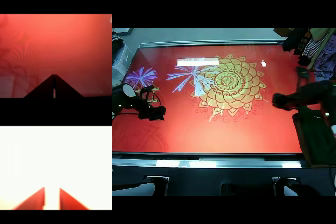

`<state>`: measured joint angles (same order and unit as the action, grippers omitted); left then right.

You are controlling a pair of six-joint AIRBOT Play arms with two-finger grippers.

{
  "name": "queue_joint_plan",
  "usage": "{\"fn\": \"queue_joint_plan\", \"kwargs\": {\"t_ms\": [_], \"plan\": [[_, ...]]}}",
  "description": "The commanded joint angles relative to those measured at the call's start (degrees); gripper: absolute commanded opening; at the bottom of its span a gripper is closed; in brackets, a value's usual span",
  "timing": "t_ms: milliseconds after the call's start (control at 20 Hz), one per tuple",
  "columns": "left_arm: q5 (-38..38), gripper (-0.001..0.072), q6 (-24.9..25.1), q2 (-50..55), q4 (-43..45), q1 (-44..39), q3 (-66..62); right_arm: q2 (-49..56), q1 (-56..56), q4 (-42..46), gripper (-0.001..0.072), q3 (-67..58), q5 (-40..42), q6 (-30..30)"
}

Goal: Fold the clothes and pants, and hang the long-sleeved shirts on hangers.

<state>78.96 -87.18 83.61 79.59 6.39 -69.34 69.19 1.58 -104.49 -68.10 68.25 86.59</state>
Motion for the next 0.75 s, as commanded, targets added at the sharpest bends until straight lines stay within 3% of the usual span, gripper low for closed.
{"fn": "queue_joint_plan", "kwargs": {"t_ms": [0,700], "plan": [[-1.01,0.0021,0.20,-0.07,0.98,-0.48,2.84,4.79,10.19,3.85,0.0039,-0.11,0.04,-0.35],[-0.98,0.0021,-0.37,0.07,2.32,-0.42,2.86,5.57,10.45,4.24,0.0051,-0.11,-0.81,-0.37]]}}
